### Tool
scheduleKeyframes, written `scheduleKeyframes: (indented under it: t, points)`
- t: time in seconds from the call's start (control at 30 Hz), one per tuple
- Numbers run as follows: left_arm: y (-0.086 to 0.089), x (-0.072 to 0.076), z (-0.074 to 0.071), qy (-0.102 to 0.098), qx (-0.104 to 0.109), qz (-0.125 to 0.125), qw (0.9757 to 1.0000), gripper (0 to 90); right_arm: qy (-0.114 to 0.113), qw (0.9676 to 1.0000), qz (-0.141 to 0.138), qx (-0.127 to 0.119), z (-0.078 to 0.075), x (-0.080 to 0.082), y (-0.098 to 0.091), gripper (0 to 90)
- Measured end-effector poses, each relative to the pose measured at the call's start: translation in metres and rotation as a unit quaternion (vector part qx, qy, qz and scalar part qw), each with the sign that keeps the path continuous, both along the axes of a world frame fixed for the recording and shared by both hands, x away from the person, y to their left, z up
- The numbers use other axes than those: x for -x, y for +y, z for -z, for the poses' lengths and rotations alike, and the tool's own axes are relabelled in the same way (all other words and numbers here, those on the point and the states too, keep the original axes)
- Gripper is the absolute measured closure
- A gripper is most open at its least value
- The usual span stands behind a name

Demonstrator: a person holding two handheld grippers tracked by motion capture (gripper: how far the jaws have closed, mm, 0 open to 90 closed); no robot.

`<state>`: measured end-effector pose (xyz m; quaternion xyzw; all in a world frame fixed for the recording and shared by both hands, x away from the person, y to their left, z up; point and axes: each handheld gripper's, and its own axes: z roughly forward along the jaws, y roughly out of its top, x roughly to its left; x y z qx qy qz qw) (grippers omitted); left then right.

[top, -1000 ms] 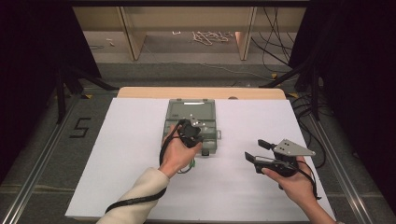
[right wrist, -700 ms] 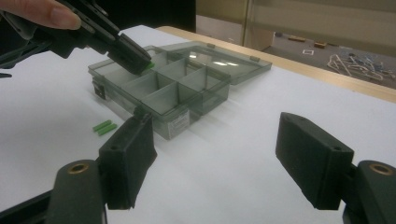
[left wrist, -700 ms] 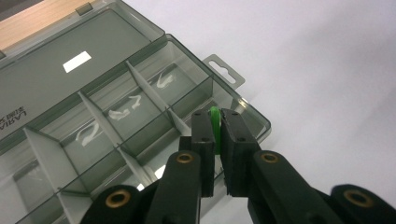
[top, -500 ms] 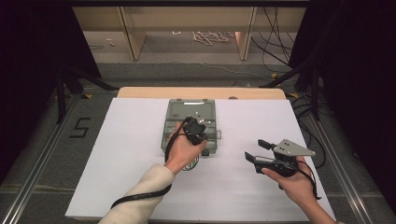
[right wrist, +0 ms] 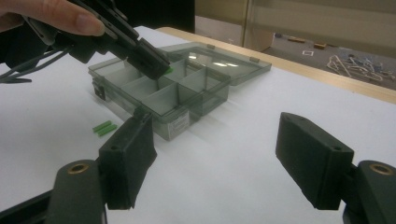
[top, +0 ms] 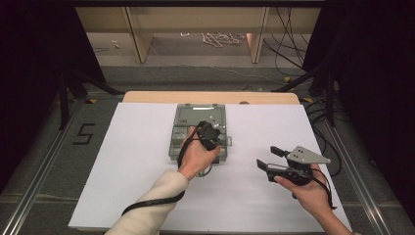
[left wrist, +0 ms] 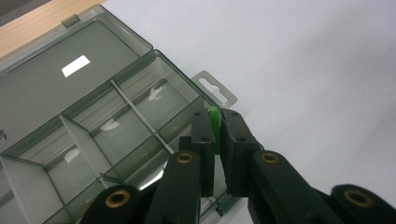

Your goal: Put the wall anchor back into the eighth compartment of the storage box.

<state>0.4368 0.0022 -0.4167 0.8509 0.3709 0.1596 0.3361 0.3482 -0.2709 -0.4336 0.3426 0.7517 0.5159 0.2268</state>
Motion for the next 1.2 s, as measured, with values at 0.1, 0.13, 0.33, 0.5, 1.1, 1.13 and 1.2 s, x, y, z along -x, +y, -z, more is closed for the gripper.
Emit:
scheduleKeyframes:
  t: [0.1,0.13,0.33,0.5,1.1,1.13,1.2]
  points:
    - [-0.001,-0.001,0.002,0.000,0.000,0.000,1.0000,84.6,-0.002,1.0000,0.000,0.001,0.000,0.000,0.000,28.5]
    - [-0.001,-0.001,0.002,0.001,0.000,-0.002,1.0000,84.6,0.000,1.0000,-0.001,-0.001,0.000,0.000,0.000,28.3]
    - [-0.003,-0.002,0.005,0.002,-0.001,0.000,1.0000,84.5,-0.005,1.0000,-0.002,0.000,0.000,0.000,0.000,27.0]
    - [-0.006,-0.005,0.009,0.006,-0.005,-0.003,1.0000,84.5,0.005,0.9999,-0.007,-0.006,0.000,0.001,0.001,25.8]
    - [-0.009,-0.010,0.018,0.015,-0.021,0.000,0.9997,83.6,-0.013,0.9999,-0.005,0.010,-0.001,0.000,0.000,21.9]
    - [-0.009,-0.010,0.018,0.020,-0.018,0.001,0.9996,82.2,-0.015,0.9998,-0.002,0.009,-0.001,0.000,0.000,21.9]
    - [-0.008,-0.009,0.016,0.023,-0.011,0.001,0.9997,75.7,-0.014,0.9999,-0.002,0.007,-0.001,0.000,0.000,21.9]
